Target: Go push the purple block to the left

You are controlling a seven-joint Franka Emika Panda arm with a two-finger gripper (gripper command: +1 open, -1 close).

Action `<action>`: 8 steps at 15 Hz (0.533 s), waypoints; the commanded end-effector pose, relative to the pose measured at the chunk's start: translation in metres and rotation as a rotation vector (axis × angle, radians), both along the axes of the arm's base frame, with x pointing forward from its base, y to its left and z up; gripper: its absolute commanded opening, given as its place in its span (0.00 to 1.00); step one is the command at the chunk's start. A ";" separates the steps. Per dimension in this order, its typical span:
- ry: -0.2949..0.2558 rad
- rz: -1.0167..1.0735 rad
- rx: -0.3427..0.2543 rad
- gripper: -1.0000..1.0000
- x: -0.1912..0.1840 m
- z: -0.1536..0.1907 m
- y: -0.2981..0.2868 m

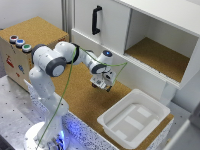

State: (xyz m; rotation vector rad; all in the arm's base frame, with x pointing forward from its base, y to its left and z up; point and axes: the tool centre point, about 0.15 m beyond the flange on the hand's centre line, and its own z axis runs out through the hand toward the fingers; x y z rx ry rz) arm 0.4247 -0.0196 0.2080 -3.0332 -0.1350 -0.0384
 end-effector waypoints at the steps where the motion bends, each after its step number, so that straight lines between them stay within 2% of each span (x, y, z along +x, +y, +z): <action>1: -0.009 -0.045 0.025 0.00 -0.024 -0.010 0.040; 8: -0.021 -0.009 0.088 0.00 -0.031 -0.004 0.088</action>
